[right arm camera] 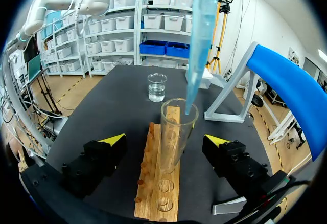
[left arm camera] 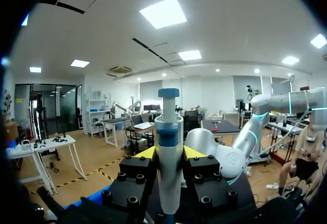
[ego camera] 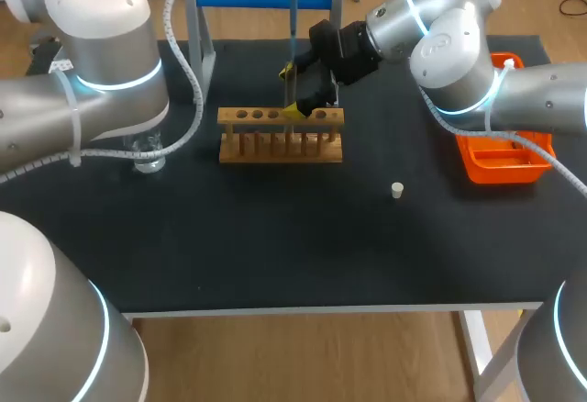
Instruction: Invert the test tube, pick up the pipette, mount the tip to pipette, aspirate from beaker and dispense into the tube, eject the tip, return the pipette, and cap with the stopper.
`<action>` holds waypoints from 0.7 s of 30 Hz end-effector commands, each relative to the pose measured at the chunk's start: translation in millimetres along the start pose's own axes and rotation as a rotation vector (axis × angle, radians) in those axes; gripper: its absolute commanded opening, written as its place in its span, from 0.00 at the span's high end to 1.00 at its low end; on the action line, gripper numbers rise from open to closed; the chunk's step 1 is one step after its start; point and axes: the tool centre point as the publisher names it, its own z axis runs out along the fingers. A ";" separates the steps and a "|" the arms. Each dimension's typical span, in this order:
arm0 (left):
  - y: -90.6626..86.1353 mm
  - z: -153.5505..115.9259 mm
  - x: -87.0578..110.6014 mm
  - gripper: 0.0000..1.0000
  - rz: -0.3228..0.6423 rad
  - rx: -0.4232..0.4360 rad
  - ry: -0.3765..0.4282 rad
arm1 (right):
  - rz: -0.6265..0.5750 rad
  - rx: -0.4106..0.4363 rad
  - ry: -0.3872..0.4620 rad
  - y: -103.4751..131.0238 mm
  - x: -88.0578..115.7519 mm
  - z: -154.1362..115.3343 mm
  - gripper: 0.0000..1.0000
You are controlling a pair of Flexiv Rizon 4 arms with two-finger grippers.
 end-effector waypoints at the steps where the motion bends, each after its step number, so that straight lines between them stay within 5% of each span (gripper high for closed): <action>1: 3.2 0.7 -2.4 1.00 0.002 0.004 0.002 | 0.001 0.002 0.002 0.2 -0.2 -1.1 0.00; 21: 12.9 -5.6 -9.5 1.00 0.009 -0.003 -0.014 | 0.001 0.002 0.002 0.2 -0.2 -1.1 0.00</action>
